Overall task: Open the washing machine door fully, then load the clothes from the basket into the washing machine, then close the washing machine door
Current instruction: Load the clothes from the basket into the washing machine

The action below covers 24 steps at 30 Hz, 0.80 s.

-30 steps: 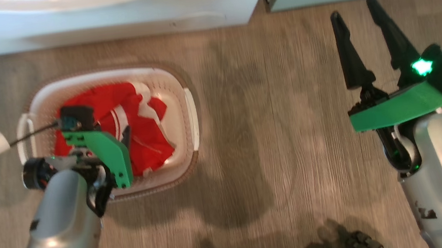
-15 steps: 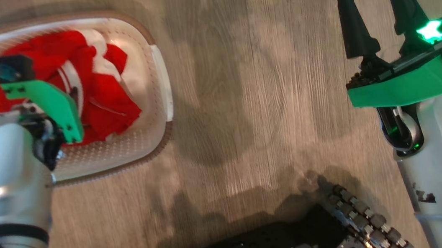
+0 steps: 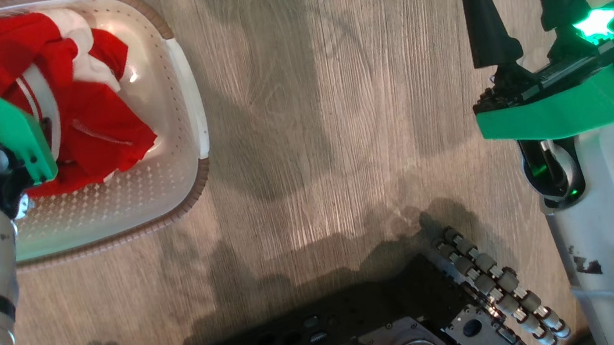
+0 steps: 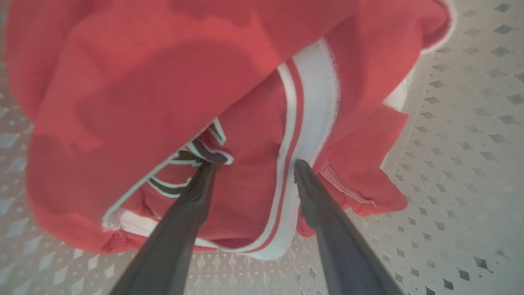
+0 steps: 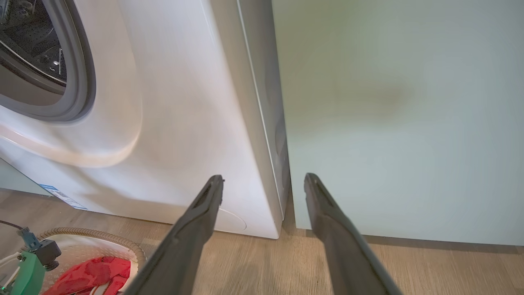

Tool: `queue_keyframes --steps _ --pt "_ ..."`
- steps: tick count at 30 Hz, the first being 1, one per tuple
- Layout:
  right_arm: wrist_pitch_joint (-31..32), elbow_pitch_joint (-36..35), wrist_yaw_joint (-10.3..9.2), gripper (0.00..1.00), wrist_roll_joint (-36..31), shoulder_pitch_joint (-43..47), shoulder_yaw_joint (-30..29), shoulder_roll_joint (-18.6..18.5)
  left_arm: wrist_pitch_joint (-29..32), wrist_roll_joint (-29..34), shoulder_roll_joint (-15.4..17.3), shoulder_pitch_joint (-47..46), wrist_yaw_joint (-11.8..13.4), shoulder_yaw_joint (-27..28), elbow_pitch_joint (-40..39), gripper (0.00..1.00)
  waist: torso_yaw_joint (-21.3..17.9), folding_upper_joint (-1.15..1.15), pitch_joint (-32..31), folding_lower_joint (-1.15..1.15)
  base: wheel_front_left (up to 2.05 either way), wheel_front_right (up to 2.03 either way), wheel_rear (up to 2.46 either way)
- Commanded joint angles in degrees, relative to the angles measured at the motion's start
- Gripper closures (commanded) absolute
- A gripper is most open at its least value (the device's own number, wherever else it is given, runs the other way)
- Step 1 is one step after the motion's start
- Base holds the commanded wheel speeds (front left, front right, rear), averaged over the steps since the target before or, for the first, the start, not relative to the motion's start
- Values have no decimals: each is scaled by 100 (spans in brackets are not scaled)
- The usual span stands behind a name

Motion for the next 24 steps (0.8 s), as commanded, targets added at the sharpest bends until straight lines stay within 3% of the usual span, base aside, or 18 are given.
queue_keyframes --steps 1,14,15,17,24 --pt "-36 -201 0 0 41 133 109 75 54 -11 271 21 18 100 -25 0 -25 0 60 0 0 0 0" --pt "-36 -299 0 0 107 72 143 82 133 155 452 -359 446 -86 234 0 -121 0 407 0 0 0 0" --pt "-36 -307 0 0 107 76 138 82 153 170 434 -373 489 -108 257 15 -118 0 409 0 0 0 0" --pt "-36 -326 0 0 117 85 134 82 166 146 428 -397 531 -102 296 100 -118 0 423 0 0 0 0" --pt "-36 -317 0 0 203 56 150 39 -34 127 342 -389 580 -171 361 100 -29 0 341 0 0 0 0"
